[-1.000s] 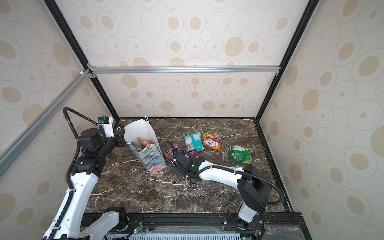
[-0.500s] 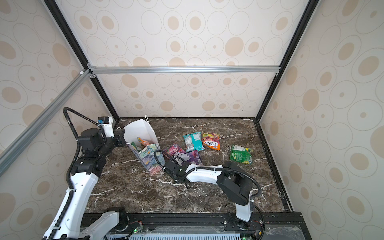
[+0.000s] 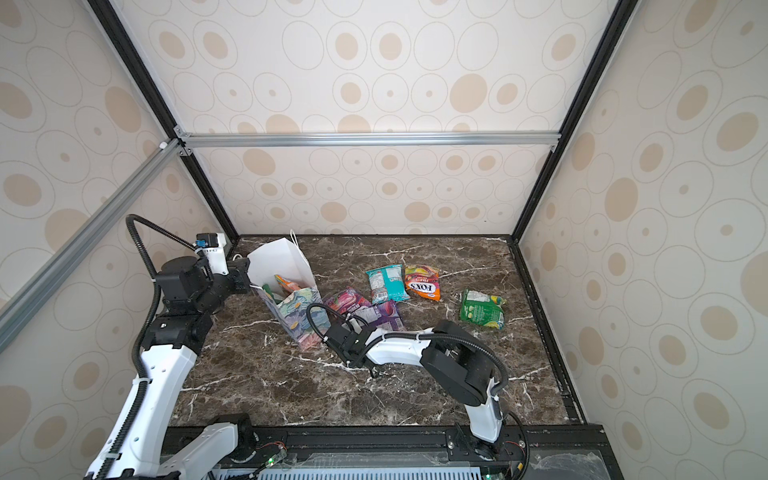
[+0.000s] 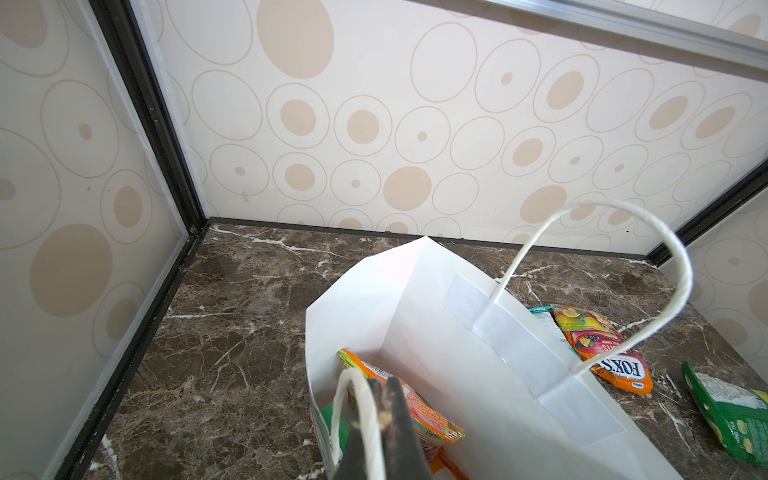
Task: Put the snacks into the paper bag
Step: 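Close the right gripper on the purple packet's edge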
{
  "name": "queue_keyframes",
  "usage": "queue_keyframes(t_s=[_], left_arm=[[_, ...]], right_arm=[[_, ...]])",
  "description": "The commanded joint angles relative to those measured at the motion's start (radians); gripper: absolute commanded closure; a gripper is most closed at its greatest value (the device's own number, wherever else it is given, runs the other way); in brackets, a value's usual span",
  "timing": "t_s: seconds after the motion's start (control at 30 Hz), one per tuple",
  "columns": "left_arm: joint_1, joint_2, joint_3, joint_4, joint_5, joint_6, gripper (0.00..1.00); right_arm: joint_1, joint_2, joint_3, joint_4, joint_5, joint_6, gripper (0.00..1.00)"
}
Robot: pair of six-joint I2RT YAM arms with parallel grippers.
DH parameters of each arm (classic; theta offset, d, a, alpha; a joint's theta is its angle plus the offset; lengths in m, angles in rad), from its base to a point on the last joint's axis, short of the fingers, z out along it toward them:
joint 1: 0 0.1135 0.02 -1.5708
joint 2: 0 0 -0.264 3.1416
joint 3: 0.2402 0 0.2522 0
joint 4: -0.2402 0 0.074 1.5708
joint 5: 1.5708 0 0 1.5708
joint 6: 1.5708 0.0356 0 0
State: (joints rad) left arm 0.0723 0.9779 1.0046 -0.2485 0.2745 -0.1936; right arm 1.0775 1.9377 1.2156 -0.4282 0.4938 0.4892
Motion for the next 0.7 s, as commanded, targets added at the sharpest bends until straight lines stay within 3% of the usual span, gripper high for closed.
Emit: queue_keyframes(t_s=[0.0,0.17,0.27,0.37,0.67], left_arm=[[0.008,-0.018,0.005,-0.006,-0.011,0.016,1.00],[0.008,-0.016,0.009,-0.009,-0.010,0.016,1.00],[0.009,-0.018,0.007,-0.008,-0.011,0.016,1.00],[0.009,-0.020,0.007,-0.008,-0.010,0.016,1.00],[0.008,-0.021,0.006,-0.007,-0.003,0.016,1.00]], right_arm=[[0.009,0.024,0.017,-0.009,0.054,0.035,0.64],[0.010,0.037,0.032,-0.006,0.052,0.046,0.74],[0.009,0.029,0.021,0.003,0.060,0.052,0.93],[0.009,-0.003,-0.015,0.034,0.066,0.053,1.00],[-0.011,-0.116,-0.098,0.122,-0.013,0.012,1.00]])
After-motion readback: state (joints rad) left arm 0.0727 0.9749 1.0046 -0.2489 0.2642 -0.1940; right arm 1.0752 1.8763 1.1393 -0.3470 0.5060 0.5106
